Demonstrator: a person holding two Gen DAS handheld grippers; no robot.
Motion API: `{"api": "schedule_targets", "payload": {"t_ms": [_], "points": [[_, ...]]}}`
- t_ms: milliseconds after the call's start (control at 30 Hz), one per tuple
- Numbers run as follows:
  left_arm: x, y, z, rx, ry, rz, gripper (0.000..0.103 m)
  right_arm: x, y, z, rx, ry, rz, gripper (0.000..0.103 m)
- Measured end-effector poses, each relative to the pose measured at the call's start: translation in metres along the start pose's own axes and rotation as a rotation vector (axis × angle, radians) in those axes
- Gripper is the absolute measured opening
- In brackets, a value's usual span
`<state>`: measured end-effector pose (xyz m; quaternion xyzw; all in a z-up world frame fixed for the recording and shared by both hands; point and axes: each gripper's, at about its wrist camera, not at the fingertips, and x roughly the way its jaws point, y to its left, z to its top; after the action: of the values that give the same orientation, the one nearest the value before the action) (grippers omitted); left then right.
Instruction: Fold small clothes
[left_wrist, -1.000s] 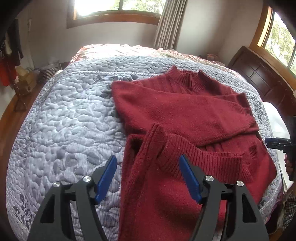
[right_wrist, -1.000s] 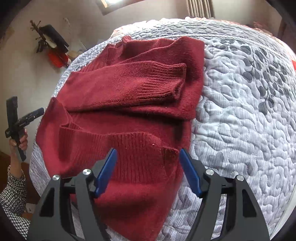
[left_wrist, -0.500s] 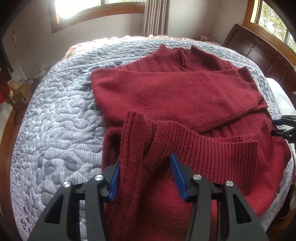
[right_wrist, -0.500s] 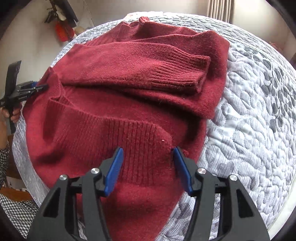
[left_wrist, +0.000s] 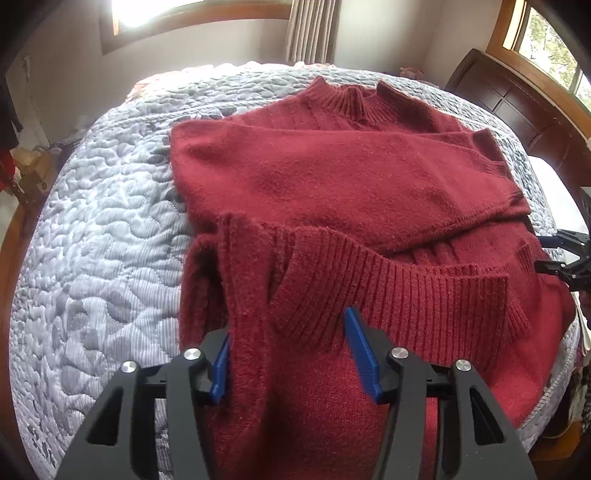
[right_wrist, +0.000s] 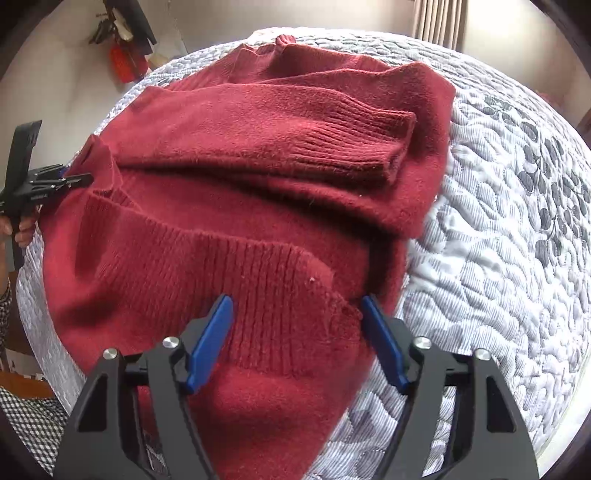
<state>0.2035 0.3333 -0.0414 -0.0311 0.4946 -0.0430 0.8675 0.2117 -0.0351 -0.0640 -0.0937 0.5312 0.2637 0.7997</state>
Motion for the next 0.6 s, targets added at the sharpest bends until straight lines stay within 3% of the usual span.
{"api": "schedule_targets", "payload": {"t_ms": [133,233,433,600], "points": [[-0.007,0.003,-0.004,-0.016,-0.014,0.02,0.018,-0.004,0.009,-0.01,-0.028,-0.016,0.013,0.037],[-0.012,0.003,-0.009,-0.034,-0.016,-0.025,0.012,-0.008,0.014,-0.012,-0.038,-0.027,0.014,0.014],[-0.02,-0.005,-0.019,0.002,-0.035,-0.03,0.011,-0.015,0.012,-0.016,-0.029,-0.045,0.012,0.012],[-0.006,0.006,-0.011,-0.035,-0.003,-0.015,0.018,-0.008,0.008,-0.016,0.007,-0.025,0.022,0.019]]}}
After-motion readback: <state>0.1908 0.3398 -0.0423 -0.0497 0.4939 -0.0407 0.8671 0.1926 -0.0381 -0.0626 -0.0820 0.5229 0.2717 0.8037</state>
